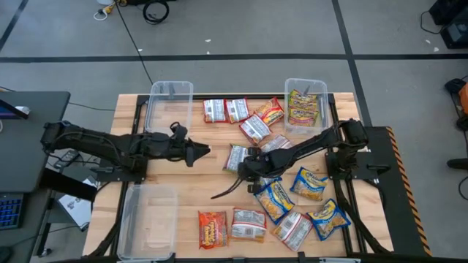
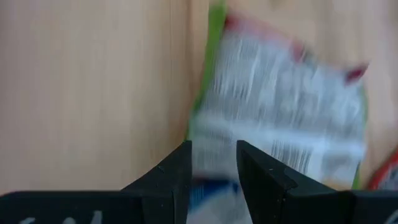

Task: Sort Maruchan noodles
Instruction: Adjust the noodle packs on the table

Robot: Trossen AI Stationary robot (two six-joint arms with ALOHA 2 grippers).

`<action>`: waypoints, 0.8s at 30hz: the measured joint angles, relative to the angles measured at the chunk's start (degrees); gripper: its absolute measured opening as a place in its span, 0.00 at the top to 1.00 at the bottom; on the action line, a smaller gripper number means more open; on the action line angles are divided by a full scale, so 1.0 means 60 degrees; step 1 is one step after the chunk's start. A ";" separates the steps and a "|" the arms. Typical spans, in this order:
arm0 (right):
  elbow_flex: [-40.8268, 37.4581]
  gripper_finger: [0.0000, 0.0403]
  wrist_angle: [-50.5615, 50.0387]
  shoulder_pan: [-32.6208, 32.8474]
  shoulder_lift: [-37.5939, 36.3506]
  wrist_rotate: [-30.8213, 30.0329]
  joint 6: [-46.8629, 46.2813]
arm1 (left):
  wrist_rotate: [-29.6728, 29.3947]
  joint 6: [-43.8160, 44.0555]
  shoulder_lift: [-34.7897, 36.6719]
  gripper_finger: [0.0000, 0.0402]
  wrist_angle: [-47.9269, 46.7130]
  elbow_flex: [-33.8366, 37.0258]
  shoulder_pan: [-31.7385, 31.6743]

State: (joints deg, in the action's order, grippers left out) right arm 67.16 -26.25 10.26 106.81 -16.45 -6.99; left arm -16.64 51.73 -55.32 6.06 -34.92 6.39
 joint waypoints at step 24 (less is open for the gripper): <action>0.0004 0.68 0.1638 -0.0550 0.0167 0.0416 0.0666 | -0.0196 -0.0979 0.2392 0.55 -0.2517 0.0000 -0.0007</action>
State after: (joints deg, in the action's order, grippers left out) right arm 67.18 -16.43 6.96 107.82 -13.95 -2.99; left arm -17.82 45.85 -40.97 -9.04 -34.92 6.35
